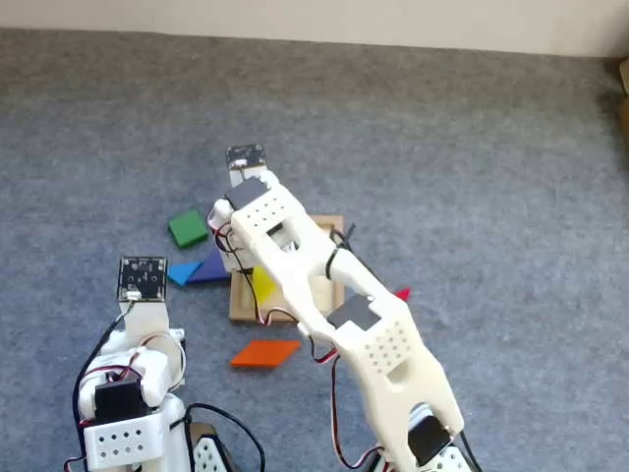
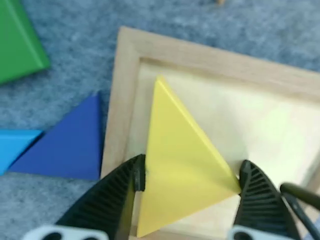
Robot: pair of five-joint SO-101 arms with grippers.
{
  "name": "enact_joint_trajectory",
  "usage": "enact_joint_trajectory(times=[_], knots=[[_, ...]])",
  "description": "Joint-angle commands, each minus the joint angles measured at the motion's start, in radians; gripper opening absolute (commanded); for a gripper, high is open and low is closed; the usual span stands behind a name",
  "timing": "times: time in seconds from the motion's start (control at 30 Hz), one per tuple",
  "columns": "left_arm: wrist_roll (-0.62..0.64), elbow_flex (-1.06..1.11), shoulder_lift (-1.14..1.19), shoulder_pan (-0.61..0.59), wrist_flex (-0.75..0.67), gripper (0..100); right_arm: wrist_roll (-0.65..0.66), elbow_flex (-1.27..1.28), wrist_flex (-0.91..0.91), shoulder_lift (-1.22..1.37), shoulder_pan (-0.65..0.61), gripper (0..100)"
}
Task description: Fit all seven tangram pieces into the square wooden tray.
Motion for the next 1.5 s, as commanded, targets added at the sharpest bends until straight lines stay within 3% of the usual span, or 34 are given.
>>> enact_joint_trajectory(times=[0.0,0.13,0.53,0.63,0.77,0.83,1.07,1.47], knots=[[-0.005,0.021,-0.061,-0.018,0.008,1,0.006,-0.059,-0.022,-0.025,-0.013,25.4],[-0.005,0.021,-0.061,-0.018,0.008,1,-0.017,-0.114,-0.008,-0.024,-0.013,33.6],[-0.005,0.021,-0.061,-0.018,0.008,1,-0.021,-0.432,0.318,-0.022,0.084,33.4],[-0.005,0.021,-0.061,-0.018,0.008,1,-0.018,-0.499,0.389,-0.024,0.110,25.1],[-0.005,0.021,-0.061,-0.018,0.008,1,0.124,-0.530,0.389,-0.018,0.127,1.6],[-0.005,0.021,-0.061,-0.018,0.008,1,0.152,-0.518,0.392,-0.016,0.128,1.9],[-0.005,0.021,-0.061,-0.018,0.008,1,0.157,-0.295,0.341,-0.015,0.140,0.4],[-0.005,0.021,-0.061,-0.018,0.008,1,0.149,0.012,-0.013,-0.015,0.036,0.4]])
